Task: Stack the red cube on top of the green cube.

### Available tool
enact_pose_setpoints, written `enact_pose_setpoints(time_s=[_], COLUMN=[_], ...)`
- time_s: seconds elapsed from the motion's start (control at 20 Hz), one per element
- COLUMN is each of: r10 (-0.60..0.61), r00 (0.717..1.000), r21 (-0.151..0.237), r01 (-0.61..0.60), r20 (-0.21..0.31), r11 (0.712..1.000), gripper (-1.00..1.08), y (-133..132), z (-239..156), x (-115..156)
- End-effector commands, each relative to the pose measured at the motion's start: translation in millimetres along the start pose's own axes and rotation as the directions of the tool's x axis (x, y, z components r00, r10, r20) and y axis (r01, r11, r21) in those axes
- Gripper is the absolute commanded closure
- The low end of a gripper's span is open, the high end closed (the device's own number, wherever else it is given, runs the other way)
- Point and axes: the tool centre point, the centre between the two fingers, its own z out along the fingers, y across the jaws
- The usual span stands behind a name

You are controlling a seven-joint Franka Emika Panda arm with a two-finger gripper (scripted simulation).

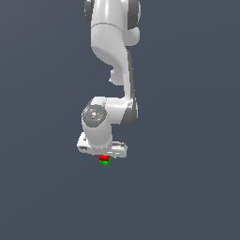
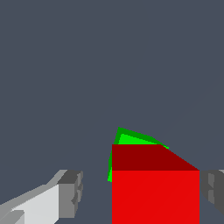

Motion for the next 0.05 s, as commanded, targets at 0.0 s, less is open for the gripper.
enact_pose_setpoints(time_s=[0.0], r10=[0.000], r00=[1.000], r21=[0.000], r01=[0.000], r20=[0.000], r11=[1.000], gripper=[-0.92], y=[0.0], z=[0.0], x=[0.1])
